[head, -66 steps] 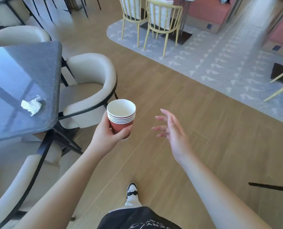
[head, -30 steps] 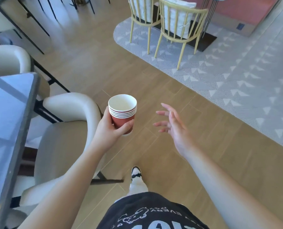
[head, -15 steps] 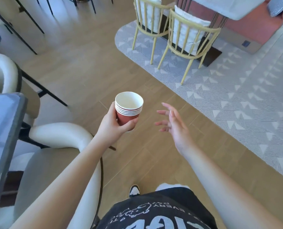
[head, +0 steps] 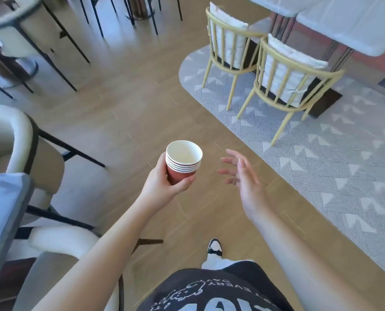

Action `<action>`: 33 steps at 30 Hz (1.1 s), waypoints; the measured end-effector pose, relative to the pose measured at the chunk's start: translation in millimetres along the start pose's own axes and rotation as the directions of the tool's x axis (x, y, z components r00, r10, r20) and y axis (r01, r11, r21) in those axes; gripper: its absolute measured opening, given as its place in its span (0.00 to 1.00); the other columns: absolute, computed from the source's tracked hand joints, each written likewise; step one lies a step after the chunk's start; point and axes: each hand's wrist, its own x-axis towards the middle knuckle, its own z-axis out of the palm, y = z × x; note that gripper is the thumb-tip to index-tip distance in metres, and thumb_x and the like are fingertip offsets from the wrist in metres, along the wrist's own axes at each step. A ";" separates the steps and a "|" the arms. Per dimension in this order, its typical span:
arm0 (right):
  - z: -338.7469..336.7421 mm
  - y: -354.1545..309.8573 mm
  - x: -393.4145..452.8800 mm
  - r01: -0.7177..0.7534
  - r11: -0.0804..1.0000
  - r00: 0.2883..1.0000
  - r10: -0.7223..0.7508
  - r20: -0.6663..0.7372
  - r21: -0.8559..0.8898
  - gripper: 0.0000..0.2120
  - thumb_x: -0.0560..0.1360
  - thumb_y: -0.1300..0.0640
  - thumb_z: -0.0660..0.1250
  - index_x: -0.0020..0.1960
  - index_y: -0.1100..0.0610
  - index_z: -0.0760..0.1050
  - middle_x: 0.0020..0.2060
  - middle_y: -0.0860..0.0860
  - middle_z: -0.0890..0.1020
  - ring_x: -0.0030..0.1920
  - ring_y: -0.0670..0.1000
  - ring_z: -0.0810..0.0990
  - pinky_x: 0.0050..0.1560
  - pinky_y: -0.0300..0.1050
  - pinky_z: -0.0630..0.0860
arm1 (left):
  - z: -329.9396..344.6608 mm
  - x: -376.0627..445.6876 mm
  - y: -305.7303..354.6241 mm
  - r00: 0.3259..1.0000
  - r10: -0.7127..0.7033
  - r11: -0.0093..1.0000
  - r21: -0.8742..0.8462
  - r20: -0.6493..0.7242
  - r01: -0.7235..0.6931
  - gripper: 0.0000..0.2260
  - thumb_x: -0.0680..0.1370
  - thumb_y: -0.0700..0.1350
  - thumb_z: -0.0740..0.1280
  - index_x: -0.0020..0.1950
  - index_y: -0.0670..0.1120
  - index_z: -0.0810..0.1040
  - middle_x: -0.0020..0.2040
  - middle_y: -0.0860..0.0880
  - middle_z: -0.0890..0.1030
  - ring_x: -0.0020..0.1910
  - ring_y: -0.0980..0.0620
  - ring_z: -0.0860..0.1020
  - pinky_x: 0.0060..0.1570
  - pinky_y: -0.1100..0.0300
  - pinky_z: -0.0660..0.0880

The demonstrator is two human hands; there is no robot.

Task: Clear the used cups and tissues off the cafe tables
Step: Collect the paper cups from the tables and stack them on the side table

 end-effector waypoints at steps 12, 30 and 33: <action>7.5 -32.3 217.3 0.056 0.997 0.990 -0.061 0.126 0.044 0.18 0.81 0.44 0.53 0.66 0.46 0.73 0.59 0.50 0.80 0.51 0.50 0.84 0.49 0.46 0.77 | -27.3 170.0 17.6 0.993 -0.063 0.998 0.018 -0.104 0.065 0.32 0.65 0.63 0.75 0.67 0.66 0.69 0.58 0.68 0.80 0.58 0.65 0.80 0.55 0.67 0.76; 159.5 -85.8 531.2 0.066 0.997 0.985 -0.058 0.163 -0.043 0.14 0.82 0.43 0.54 0.61 0.36 0.75 0.58 0.47 0.80 0.49 0.49 0.85 0.47 0.43 0.79 | -183.5 477.5 -5.1 0.977 -0.050 0.999 -0.015 -0.206 0.048 0.30 0.65 0.62 0.76 0.64 0.65 0.70 0.54 0.68 0.81 0.53 0.67 0.80 0.45 0.75 0.73; 160.2 -87.0 575.8 0.054 0.998 0.987 -0.046 0.154 -0.045 0.14 0.82 0.44 0.53 0.63 0.41 0.74 0.57 0.47 0.80 0.48 0.47 0.85 0.46 0.41 0.79 | -192.5 525.2 -0.3 0.976 -0.028 0.999 -0.032 -0.216 0.021 0.30 0.64 0.64 0.74 0.64 0.66 0.70 0.54 0.70 0.80 0.53 0.69 0.79 0.44 0.78 0.71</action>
